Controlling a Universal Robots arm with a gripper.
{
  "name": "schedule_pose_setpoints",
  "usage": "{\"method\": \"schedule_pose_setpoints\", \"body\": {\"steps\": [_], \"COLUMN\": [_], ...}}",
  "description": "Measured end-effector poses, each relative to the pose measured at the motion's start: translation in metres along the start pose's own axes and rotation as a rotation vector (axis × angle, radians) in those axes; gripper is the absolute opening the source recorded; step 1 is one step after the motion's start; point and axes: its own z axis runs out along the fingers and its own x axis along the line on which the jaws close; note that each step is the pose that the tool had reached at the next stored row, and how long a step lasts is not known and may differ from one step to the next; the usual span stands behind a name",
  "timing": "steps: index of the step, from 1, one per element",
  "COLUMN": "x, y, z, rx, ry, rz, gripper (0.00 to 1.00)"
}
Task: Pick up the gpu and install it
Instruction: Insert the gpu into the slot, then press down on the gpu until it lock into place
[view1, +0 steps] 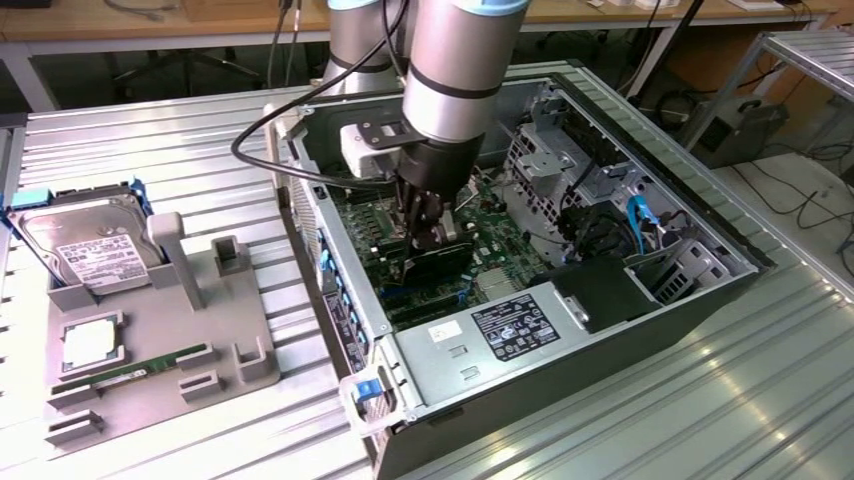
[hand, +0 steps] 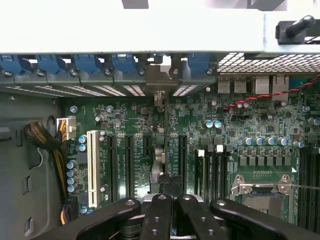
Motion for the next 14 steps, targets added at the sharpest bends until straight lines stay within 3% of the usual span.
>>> {"method": "schedule_pose_setpoints", "body": {"steps": [3, 6, 7, 10, 14], "x": [0.0, -0.001, -0.001, 0.0, 0.0], "y": [0.0002, 0.0003, 0.0002, -0.0004, -0.0005], "z": [0.0014, -0.0002, -0.0048, -0.0242, -0.0261], "rx": [-0.0001, 0.0004, 0.0018, 0.0004, 0.0003], "ry": [0.003, 0.002, -0.0008, 0.0024, 0.0008], "rz": [0.0, 0.0, 0.0, 0.0, 0.0], "gripper": [0.11, 0.11, 0.11, 0.11, 0.11]}}
